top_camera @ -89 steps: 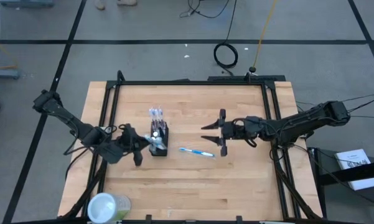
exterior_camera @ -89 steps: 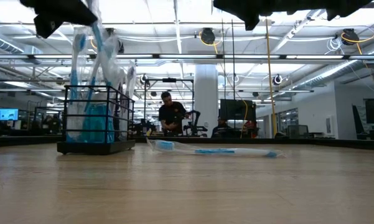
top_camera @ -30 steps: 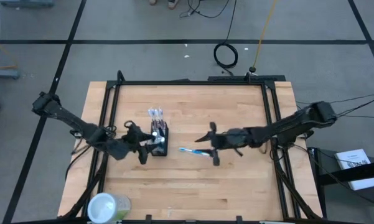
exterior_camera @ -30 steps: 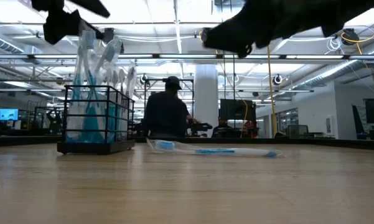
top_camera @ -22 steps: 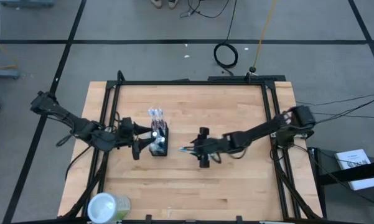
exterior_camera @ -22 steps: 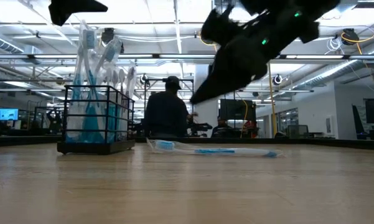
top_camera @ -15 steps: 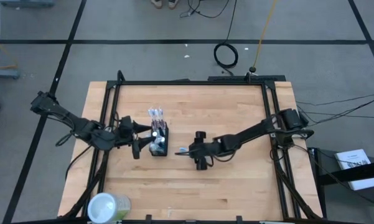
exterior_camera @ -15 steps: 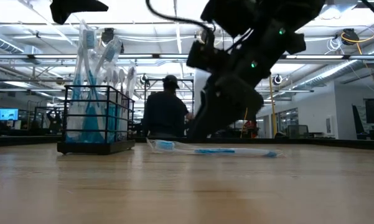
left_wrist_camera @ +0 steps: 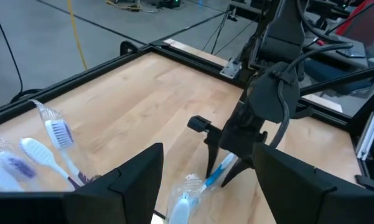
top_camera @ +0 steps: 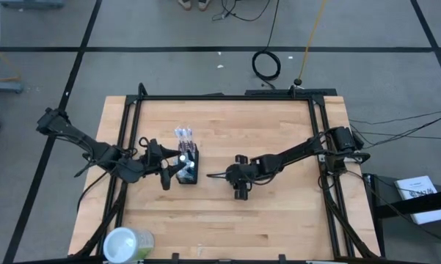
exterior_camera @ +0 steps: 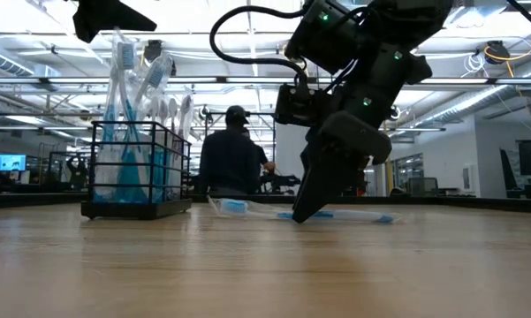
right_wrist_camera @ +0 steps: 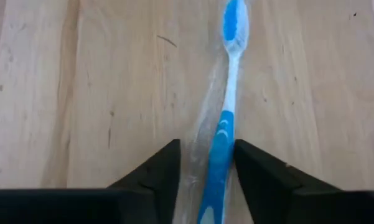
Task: Pick & Place toothbrushing station
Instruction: Put the blue toothbrush into the bottom compartment of the mesh organizer
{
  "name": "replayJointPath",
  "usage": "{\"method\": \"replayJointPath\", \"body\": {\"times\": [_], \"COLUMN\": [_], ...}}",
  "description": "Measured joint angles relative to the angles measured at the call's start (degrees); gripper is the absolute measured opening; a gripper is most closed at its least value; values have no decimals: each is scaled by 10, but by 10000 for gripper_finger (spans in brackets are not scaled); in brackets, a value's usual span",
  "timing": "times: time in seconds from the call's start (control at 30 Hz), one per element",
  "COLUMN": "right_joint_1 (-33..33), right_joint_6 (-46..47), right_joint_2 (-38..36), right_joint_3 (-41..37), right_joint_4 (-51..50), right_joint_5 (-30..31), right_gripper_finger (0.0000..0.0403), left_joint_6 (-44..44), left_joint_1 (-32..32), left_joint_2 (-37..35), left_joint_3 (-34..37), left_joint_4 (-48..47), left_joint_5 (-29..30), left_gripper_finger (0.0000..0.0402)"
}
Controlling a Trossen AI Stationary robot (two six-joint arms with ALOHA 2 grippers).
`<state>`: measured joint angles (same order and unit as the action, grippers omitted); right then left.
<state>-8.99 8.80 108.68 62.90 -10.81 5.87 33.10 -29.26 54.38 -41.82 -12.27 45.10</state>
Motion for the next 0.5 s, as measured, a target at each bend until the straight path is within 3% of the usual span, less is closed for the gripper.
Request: {"method": "replayJointPath", "body": {"times": [0.27,0.5], "right_joint_1": [5,15], "right_joint_6": [-21,-65], "right_joint_2": [0,-60], "right_joint_3": [0,1], "right_joint_4": [-6,-13], "right_joint_5": [-19,19], "right_gripper_finger": [20,9], "left_joint_6": [18,-2], "left_joint_1": [1,4], "left_joint_2": [21,42], "left_joint_3": [0,0], "left_joint_4": [1,1], "left_joint_5": [0,-1], "left_gripper_finger": [255,255]}}
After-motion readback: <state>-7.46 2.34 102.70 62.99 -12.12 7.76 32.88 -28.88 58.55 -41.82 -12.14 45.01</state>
